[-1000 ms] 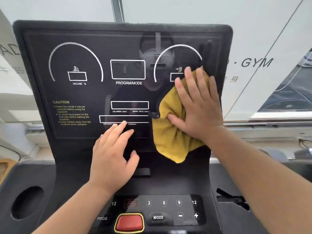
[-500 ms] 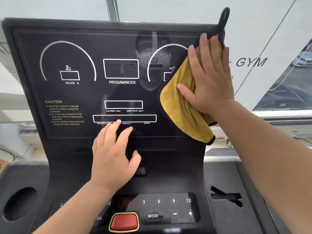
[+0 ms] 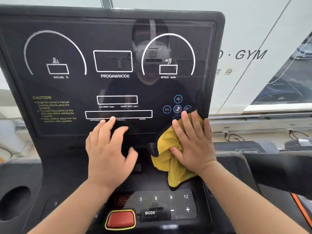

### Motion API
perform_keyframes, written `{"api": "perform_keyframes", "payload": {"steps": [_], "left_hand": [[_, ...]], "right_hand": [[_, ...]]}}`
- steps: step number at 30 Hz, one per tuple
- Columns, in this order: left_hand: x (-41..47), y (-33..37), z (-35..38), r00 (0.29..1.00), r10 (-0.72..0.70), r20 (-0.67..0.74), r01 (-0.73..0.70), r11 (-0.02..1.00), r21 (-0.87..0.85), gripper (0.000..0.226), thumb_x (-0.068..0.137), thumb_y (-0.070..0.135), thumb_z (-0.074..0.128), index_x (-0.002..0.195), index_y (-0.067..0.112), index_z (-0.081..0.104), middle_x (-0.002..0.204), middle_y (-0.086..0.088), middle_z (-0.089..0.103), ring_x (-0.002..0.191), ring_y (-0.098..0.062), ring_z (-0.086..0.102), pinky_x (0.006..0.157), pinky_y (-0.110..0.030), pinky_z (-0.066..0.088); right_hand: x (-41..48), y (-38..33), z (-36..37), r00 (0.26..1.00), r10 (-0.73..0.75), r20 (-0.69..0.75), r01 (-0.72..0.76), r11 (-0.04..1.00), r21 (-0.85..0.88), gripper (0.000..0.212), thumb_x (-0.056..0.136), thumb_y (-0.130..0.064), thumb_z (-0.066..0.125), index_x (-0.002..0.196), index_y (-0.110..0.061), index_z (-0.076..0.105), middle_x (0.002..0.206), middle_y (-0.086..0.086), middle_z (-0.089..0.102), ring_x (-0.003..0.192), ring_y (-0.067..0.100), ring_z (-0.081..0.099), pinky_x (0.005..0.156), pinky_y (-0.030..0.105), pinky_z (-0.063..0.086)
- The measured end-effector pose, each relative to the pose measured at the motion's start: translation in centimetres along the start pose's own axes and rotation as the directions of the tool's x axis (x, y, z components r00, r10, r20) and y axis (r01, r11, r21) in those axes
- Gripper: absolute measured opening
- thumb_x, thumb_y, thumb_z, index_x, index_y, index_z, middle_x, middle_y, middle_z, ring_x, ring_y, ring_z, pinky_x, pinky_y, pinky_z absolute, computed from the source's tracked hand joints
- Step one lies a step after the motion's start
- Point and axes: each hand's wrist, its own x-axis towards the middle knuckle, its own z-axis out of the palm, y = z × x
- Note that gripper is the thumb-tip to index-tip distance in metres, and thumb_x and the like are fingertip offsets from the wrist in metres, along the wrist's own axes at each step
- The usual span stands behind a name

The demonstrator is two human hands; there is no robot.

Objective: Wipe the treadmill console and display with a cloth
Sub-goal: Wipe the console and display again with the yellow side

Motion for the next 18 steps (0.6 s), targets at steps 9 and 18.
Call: {"api": "perform_keyframes", "payload": {"steps": [9,18], "left_hand": [[0.4,1.1,0.0,0.999,0.031,0.031,-0.031,0.999,0.017,0.051,0.073,0.035,0.058,0.118,0.013,0.067,0.151,-0.018,0.043,0.144,-0.043,0.035,0.109,-0.066,0.032],[1.3,0.0,-0.8,0.995,0.092,0.039,-0.089,0.993,-0.072,0.048,0.075,0.033,0.058,0.116,0.009,0.067,0.151,-0.017,0.046,0.141,-0.043,0.039,0.113,-0.058,0.034]], "right_hand": [[5.7,2.4,-2.7,0.971,0.232,-0.063,-0.221,0.963,0.156,0.088,0.09,-0.053,0.039,0.162,-0.009,0.015,0.17,0.023,0.009,0.158,0.04,-0.002,0.126,0.059,-0.001],[21.0,3.4,-9.7,0.966,0.23,-0.118,-0.23,0.973,0.014,0.104,0.087,-0.07,0.042,0.165,-0.013,0.004,0.172,0.02,0.001,0.159,0.041,0.0,0.126,0.063,0.0]]}}
